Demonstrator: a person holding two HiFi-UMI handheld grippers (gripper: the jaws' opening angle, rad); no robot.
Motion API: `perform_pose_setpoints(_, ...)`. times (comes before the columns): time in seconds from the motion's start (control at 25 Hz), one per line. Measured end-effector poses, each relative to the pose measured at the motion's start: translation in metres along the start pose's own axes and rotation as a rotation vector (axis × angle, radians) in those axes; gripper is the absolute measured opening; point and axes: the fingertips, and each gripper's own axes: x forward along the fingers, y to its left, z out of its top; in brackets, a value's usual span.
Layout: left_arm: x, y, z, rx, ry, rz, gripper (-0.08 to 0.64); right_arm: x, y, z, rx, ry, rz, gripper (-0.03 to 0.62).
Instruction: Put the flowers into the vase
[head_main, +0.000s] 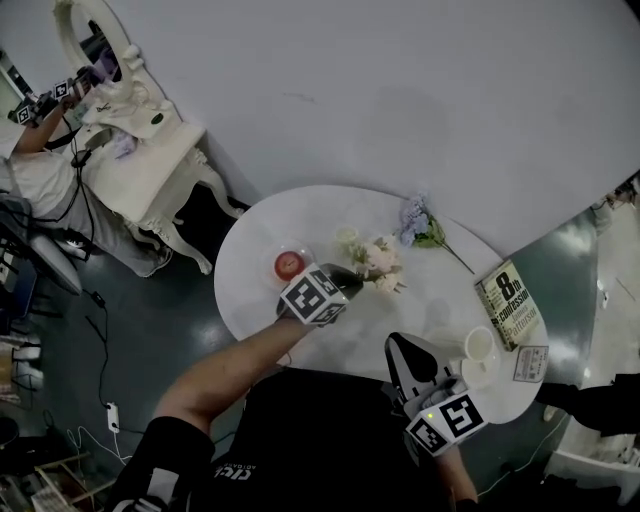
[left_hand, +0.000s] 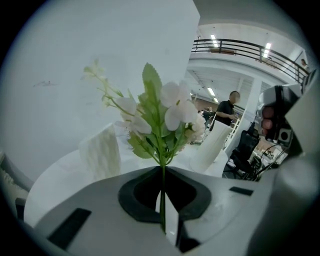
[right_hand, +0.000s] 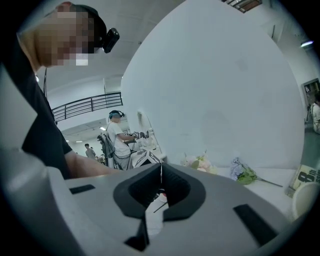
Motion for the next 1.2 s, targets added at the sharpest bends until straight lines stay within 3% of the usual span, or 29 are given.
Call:
perform_pose_setpoints(0.32, -0.042, -0.007, 0.020, 0.106, -0.069, -0.057, 0.018, 0.033, 0.039, -0.007, -0.003, 0.006, -0.012, 0.025)
perform_pose_setpoints(0.52, -0.059, 0.004, 0.019, 0.080, -0.093, -0.063, 0.018, 0.047, 0.053, -0.006, 0.008, 0.008, -0.017, 0.025)
perform_pose_setpoints(0.96, -0.069, 0.017, 0.053, 0.017, -0.160, -0.020, 0.018, 0.039, 0.020, 0.007, 0.021, 0.015, 0.041, 0.025)
perform_pose_setpoints(1.2, -0.079, 0.021, 0.070, 0.021, -0.199, -0.028, 0.018, 0.047, 0.016, 0.003, 0.016, 0.023, 0.031, 0.025)
